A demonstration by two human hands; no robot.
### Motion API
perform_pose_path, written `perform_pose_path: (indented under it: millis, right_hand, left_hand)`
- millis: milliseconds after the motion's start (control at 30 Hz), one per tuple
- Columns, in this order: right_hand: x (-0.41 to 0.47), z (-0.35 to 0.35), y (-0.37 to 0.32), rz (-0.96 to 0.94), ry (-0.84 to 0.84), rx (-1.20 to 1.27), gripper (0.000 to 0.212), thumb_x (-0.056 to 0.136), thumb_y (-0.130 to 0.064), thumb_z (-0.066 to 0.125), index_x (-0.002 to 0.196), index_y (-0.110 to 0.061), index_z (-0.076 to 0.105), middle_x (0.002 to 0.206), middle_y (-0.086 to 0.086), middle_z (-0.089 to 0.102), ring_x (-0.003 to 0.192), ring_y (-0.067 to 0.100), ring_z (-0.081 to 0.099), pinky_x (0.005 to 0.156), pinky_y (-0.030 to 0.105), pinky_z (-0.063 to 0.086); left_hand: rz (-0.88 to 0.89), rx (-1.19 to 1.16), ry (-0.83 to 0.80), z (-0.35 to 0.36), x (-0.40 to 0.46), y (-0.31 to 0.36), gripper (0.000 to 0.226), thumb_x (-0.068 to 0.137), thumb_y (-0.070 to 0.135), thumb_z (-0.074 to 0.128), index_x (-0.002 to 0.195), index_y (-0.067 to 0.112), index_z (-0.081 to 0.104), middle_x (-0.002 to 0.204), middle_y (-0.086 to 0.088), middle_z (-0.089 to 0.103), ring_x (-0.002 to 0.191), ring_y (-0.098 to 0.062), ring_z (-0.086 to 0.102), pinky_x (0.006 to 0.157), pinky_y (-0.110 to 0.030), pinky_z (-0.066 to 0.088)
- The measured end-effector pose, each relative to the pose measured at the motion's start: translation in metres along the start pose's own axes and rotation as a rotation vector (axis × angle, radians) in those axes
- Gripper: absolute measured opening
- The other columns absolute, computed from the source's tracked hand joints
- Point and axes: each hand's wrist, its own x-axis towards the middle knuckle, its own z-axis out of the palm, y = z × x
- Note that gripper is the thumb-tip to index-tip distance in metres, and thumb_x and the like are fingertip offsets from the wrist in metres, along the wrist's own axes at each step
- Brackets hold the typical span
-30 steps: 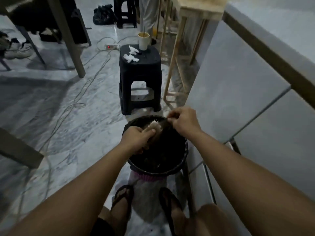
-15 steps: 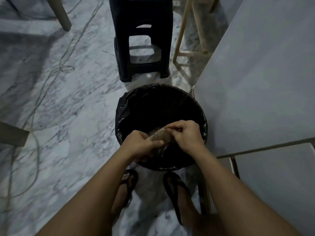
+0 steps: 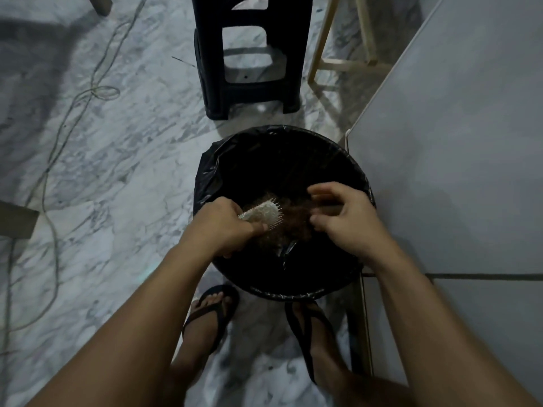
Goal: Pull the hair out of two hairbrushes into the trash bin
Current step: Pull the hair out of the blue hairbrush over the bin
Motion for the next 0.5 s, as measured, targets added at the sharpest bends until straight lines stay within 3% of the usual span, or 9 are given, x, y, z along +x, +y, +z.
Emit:
perform_pose_path:
  millis: [67,133,200,300,400,500]
  right_hand:
    - [-0.006,0.006,-0.013,-0.013,-0.17,0.077,0.057,0.076,0.006,0.068,0.124,-0.025,0.061,0.122,0.002,0.059,0.095,0.019,0.069,0.082,0.042,0.06]
    - [-0.01,0.013,-0.017,-0.087,-0.227,0.003,0.059,0.076,0.001,0.071,0.127,-0.029,0.061,0.122,-0.004,0.059,0.098,0.012,0.067,0.085,0.031,0.059]
    - [-0.009,0.017,-0.014,-0.136,-0.125,-0.141,0.04,0.08,-0.009,0.073,0.115,-0.029,0.07,0.115,-0.009,0.064,0.099,0.006,0.064,0.089,0.024,0.055]
    - [0.001,0.012,-0.006,-0.065,0.093,-0.136,0.014,0.082,-0.013,0.073,0.091,-0.023,0.079,0.088,-0.004,0.074,0.083,0.01,0.07,0.082,0.026,0.058]
    - [0.013,0.002,0.001,-0.008,0.214,-0.095,0.015,0.08,-0.012,0.074,0.079,-0.026,0.078,0.075,-0.002,0.074,0.071,0.016,0.071,0.076,0.036,0.061]
    - [0.019,-0.014,0.01,0.074,0.323,-0.105,0.015,0.079,-0.01,0.073,0.076,-0.024,0.076,0.068,-0.003,0.072,0.068,0.02,0.071,0.077,0.04,0.061]
  left_hand:
    - [0.003,0.012,-0.015,0.005,0.002,0.006,0.045,0.072,0.049,0.077,0.075,0.005,0.069,0.065,-0.013,0.073,0.049,-0.028,0.068,0.058,-0.04,0.06]
    - [0.008,0.015,-0.021,0.009,0.004,0.011,0.04,0.07,0.05,0.077,0.074,0.01,0.07,0.064,-0.01,0.073,0.052,-0.026,0.07,0.06,-0.042,0.062]
    - [0.014,0.021,-0.037,0.011,0.007,0.015,0.038,0.071,0.049,0.077,0.074,0.012,0.07,0.064,-0.009,0.073,0.052,-0.026,0.07,0.061,-0.042,0.062]
    - [0.007,0.061,-0.066,0.009,0.009,0.014,0.038,0.072,0.049,0.077,0.076,0.012,0.07,0.066,-0.009,0.073,0.048,-0.025,0.067,0.059,-0.038,0.06]
    - [0.006,0.088,-0.03,0.003,0.015,0.008,0.04,0.072,0.051,0.076,0.072,0.011,0.068,0.067,-0.01,0.072,0.05,-0.025,0.065,0.061,-0.039,0.059]
    - [0.007,0.13,0.034,-0.004,0.021,0.0,0.04,0.071,0.054,0.072,0.073,0.015,0.066,0.071,-0.009,0.068,0.064,-0.027,0.066,0.067,-0.041,0.059]
